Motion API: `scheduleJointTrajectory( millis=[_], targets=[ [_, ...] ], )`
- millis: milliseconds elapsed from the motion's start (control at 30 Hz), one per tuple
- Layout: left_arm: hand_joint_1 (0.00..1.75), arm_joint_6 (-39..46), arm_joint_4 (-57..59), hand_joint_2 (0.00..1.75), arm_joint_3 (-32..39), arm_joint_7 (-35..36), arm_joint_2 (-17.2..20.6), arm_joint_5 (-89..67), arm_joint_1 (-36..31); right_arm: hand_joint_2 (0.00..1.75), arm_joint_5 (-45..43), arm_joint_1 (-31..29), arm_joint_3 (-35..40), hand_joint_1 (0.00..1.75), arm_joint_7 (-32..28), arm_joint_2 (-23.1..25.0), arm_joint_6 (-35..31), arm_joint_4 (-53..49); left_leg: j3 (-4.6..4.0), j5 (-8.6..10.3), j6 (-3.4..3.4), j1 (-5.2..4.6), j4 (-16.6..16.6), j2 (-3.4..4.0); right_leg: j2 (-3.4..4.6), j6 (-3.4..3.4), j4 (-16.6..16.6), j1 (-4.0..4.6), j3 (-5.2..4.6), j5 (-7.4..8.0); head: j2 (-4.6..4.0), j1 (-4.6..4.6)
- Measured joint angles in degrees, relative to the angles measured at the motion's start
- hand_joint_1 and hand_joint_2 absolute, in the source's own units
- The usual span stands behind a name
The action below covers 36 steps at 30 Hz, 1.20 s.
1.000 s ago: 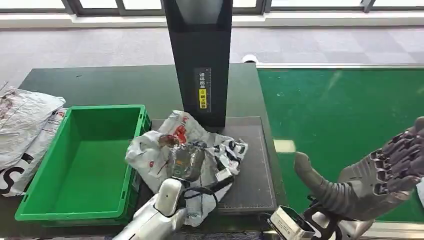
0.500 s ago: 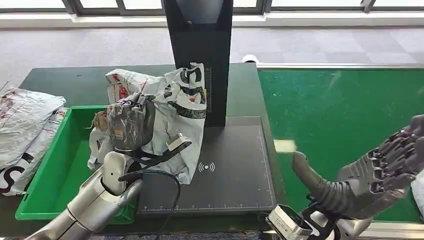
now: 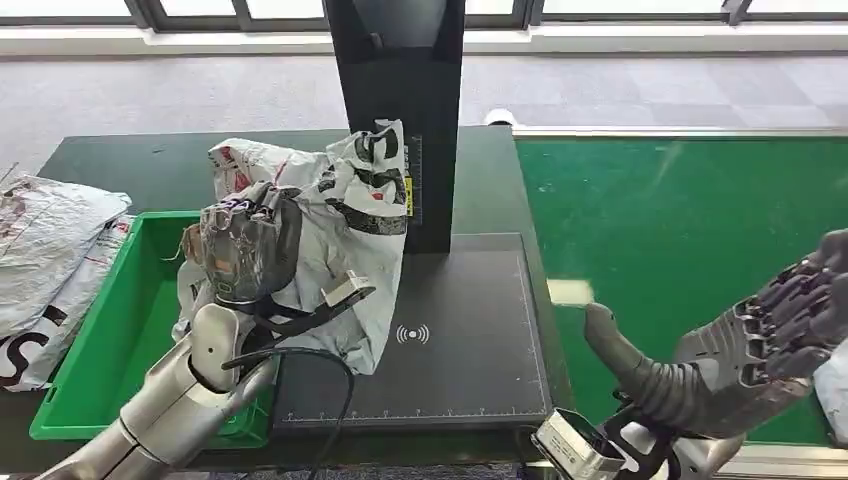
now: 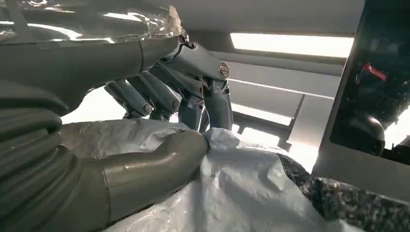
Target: Moved the parcel from conveyor to table for the left to box.
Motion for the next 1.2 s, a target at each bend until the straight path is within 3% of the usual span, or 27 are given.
scheduleJointTrajectory(
  millis=[833, 933, 967, 1033, 1133, 1167, 1200],
  targets=[
    [1.75, 0.0, 0.0, 1.75, -0.1, 0.0, 0.3, 0.0, 0.0, 1.75, 0.0, -0.2, 0.0, 0.00, 0.0, 0.0, 0.0, 0.2, -0.03, 0.00, 0.00, 0.00, 0.0, 0.00, 0.00, 0.00, 0.0, 0.00, 0.04, 0.00, 0.00, 0.00],
    [1.75, 0.0, -3.6, 1.75, 2.3, -1.8, -0.5, 0.2, 5.0, 1.75, -0.2, -0.2, 0.0, 0.00, 0.0, 0.0, 0.0, 0.2, 0.00, -0.10, -0.03, 0.00, -0.1, 0.11, 0.09, -0.03, 0.0, -0.05, 0.10, -0.02, 0.00, -0.02],
    [1.75, 0.0, -5.3, 1.75, 5.6, -4.2, -1.2, 2.5, 7.0, 1.75, -0.4, -0.2, 0.0, 0.00, 0.0, 0.0, 0.0, 0.2, 0.07, -0.07, -0.03, 0.01, 0.0, 0.22, 0.22, -0.05, 0.0, -0.02, -0.12, -0.03, 0.00, 0.00],
    [1.75, -0.1, -5.2, 1.75, 14.1, -16.6, -6.7, 11.5, 6.3, 1.75, -0.4, -0.2, 0.0, 0.00, 0.0, 0.0, 0.0, 0.2, -0.54, 0.18, 0.10, 0.02, 0.1, 0.14, 0.13, 0.03, 0.0, 0.04, -0.52, 0.13, 0.00, 0.00],
    [1.75, 0.1, -4.6, 1.75, 38.5, -50.7, -15.6, 16.8, 2.9, 1.75, -0.3, -0.2, 0.0, 0.00, 0.0, 0.0, 0.0, 0.2, -0.73, 0.23, -0.06, 0.09, 0.1, 0.61, 0.48, -0.16, 0.1, 0.08, -0.84, 0.45, 0.00, 0.02],
    [1.75, 0.1, -4.4, 1.75, 50.0, -66.6, -19.3, 16.7, 2.0, 1.75, -0.3, -0.2, 0.0, 0.00, 0.0, 0.0, 0.0, 0.2, -0.59, 0.15, -0.07, 0.06, 0.0, 1.05, 0.95, -0.17, 0.1, -0.03, -0.83, 0.45, 0.00, -0.02],
    [1.75, 0.2, -4.2, 1.75, 58.2, -73.7, -21.7, 16.3, 1.6, 1.75, -0.4, -0.2, 0.0, 0.00, 0.0, 0.0, 0.0, 0.2, -0.22, 0.06, -0.10, -0.05, 0.0, 1.34, 1.19, -0.17, 0.1, -0.09, -0.82, 0.45, 0.00, -0.02]
  ],
)
